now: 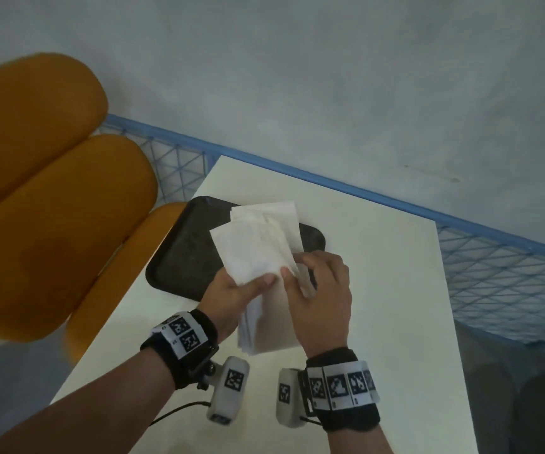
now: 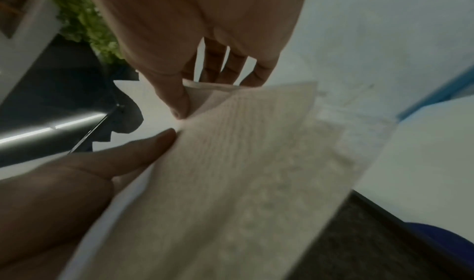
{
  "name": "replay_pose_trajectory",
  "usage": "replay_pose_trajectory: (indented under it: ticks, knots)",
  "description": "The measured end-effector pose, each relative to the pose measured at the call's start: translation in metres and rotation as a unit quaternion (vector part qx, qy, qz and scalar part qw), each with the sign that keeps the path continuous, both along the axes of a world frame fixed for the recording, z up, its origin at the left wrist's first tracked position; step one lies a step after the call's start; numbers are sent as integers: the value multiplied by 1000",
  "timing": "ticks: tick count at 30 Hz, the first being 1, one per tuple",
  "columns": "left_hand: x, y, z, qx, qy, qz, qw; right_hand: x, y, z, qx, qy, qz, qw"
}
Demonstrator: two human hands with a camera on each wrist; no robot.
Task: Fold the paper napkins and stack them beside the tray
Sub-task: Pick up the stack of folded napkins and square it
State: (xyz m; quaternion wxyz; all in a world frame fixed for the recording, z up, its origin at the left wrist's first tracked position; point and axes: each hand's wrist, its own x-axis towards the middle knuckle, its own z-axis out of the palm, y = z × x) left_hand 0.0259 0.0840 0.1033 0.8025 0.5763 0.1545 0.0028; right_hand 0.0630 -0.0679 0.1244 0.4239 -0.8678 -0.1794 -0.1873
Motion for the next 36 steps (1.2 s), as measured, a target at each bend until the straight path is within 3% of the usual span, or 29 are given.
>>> replay_pose_trajectory:
  ticks: [3, 7, 10, 14, 17, 20, 24, 27, 33, 36]
  knots:
    - [-6, 18, 3, -24, 3, 0, 1000, -8, 19, 7, -11, 4, 48, 999]
    - [-14, 39, -2, -49, 18, -6, 999, -14, 39, 22, -1, 208, 85, 974]
    - [-16, 47, -12, -120, 43, -44, 991, -13, 43, 21, 4, 276, 64, 959]
    - [-8, 55, -39, -240, 116, -45, 963, -19, 37, 14, 128, 336, 48, 932]
    - [-9, 57, -47, -268, 151, -42, 951, -25, 31, 6, 209, 355, 14, 911]
    - [0, 66, -43, -170, 143, -3, 975, -30, 21, 1, 293, 357, -5, 887]
    - [41, 106, -35, 67, 175, -18, 982, -39, 3, -1, 371, 367, -2, 853]
    - [79, 149, -47, 211, 180, -90, 957, -47, -6, -12, 370, 373, -24, 851]
    - [124, 200, -80, 350, 229, -167, 893, -58, -7, -40, 345, 377, -51, 858]
    - [130, 207, -99, 421, 251, -183, 852, -45, -3, -51, 338, 408, -59, 846]
